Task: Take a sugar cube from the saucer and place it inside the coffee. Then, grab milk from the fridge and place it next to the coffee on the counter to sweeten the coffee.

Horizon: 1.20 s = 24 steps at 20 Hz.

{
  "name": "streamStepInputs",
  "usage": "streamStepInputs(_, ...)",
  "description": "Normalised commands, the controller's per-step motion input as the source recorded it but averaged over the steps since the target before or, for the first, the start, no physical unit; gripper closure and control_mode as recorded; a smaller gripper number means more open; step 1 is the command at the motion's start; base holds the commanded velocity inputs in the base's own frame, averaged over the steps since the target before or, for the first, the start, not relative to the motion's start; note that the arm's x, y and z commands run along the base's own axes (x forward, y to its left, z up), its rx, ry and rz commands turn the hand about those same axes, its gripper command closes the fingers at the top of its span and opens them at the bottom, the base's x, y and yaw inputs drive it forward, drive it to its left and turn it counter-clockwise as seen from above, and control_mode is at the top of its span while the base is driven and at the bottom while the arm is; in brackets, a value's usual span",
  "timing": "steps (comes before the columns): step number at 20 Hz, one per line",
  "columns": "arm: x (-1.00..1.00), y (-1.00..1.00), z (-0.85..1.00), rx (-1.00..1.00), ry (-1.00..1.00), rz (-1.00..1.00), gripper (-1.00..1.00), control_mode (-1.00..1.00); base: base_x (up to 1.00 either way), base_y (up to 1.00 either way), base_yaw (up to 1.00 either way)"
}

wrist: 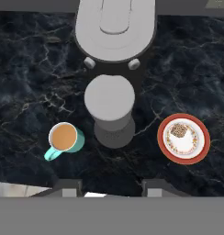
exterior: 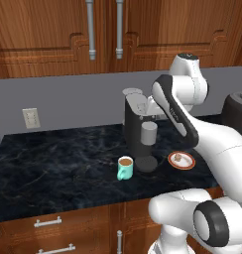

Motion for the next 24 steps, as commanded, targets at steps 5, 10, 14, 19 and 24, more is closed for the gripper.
streamStepInputs(5, -0.17, -0.12, 0.00, 0.00, 0.01, -0.02, -1.00, -1.00, 0.00, 0.00, 0.00)
streamStepInputs(10, -0.33, -0.31, -0.13, 0.00, 0.11, -0.08, -1.00, -1.00, 0.00, 0.00, 0.00)
streamStepInputs(14, -0.70, -0.86, -0.46, 0.08, 0.14, -0.09, -1.00, -1.00, 0.00, 0.00, 0.00)
streamStepInputs(19, -0.39, -0.94, -0.57, 0.05, 0.19, -0.01, -1.00, -1.00, 0.00, 0.00, 0.00)
streamStepInputs(24, 0.00, -0.37, -0.44, 0.00, 0.13, 0.05, -1.00, -1.00, 0.00, 0.00, 0.00)
